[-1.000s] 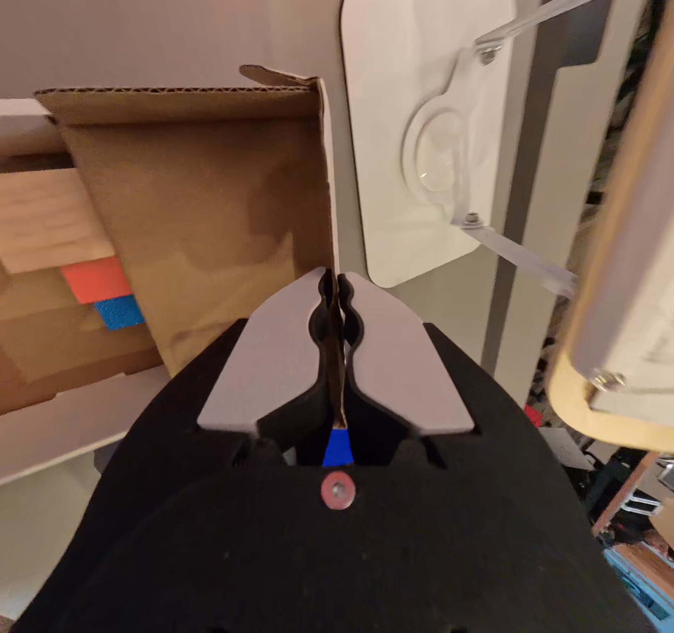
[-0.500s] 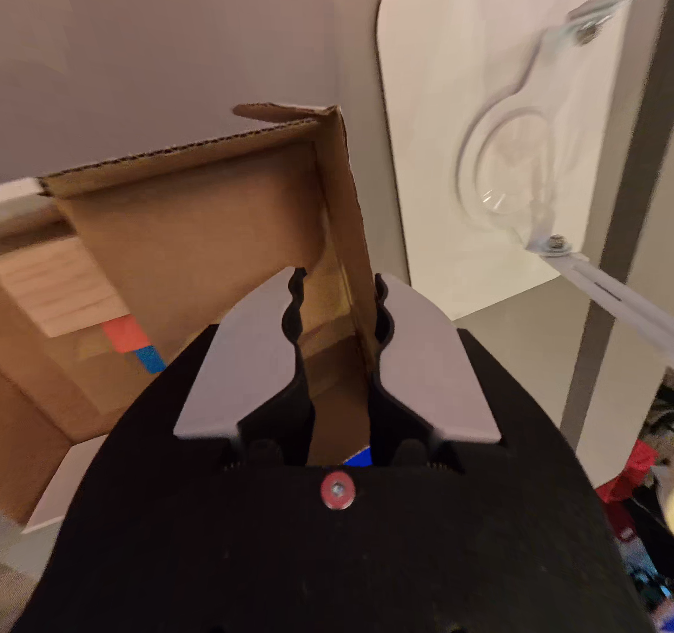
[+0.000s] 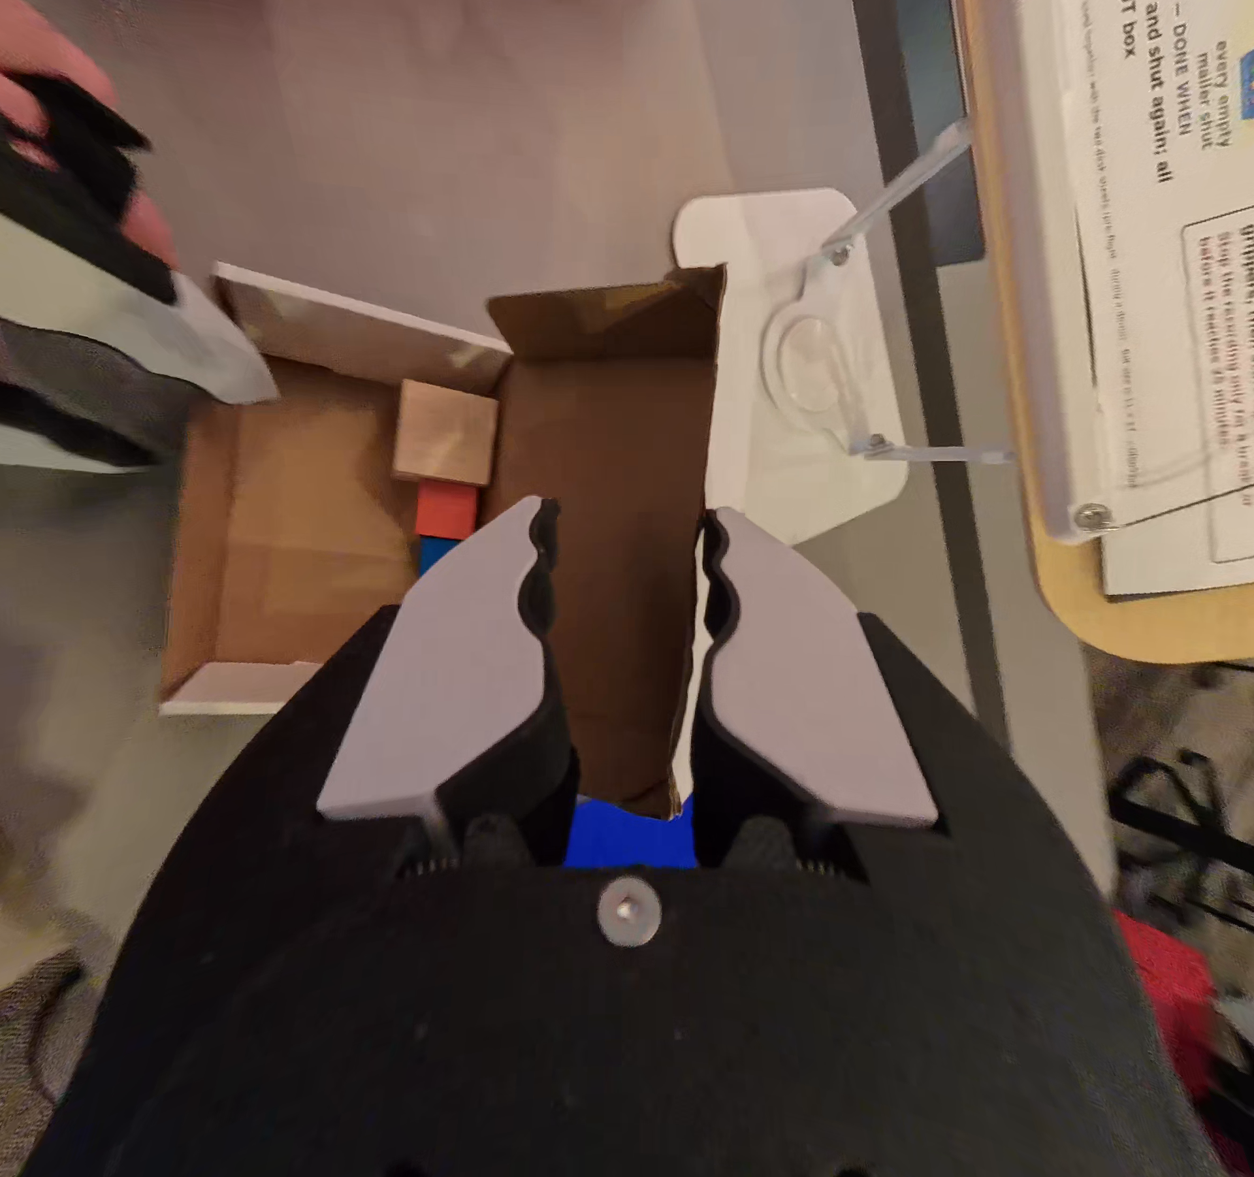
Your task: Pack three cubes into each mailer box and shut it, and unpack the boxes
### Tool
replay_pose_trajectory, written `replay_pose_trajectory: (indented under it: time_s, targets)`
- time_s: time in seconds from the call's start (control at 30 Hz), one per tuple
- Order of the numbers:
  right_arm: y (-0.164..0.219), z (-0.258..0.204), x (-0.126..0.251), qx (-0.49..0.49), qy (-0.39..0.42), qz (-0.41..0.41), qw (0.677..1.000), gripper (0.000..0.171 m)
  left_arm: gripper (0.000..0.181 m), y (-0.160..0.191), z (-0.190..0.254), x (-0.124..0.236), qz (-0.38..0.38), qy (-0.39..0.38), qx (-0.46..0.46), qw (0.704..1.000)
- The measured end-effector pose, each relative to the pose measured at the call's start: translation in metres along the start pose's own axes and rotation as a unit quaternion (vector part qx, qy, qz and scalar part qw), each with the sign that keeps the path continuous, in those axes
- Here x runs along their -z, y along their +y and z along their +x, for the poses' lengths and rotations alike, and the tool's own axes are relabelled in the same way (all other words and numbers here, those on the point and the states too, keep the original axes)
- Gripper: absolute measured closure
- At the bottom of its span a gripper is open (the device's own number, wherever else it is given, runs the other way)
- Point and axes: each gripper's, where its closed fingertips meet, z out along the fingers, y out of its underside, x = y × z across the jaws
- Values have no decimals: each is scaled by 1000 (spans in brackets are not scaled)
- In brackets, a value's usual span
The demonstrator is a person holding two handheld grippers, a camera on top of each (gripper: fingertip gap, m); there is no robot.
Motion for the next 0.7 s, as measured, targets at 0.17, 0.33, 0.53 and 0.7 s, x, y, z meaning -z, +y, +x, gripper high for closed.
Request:
replay_pose_trajectory:
  time_s: [0.17,0.33,0.53,0.7]
  targets:
    - [13,21,-7,-20,21,-25,999,129,146,6,1,-8,-36,-31,-56,997]
    - [17,34,-40,11,29,-76,997,139,146,-3,13,-5,-14,0,-41,999]
    - [6,-4,-73,21,-40,-89,995,151,141,-9,20,-5,-8,7,-53,999]
    - [20,-34,-114,34,-84,-159,983,160,141,-15,27,-4,-6,6,-52,999]
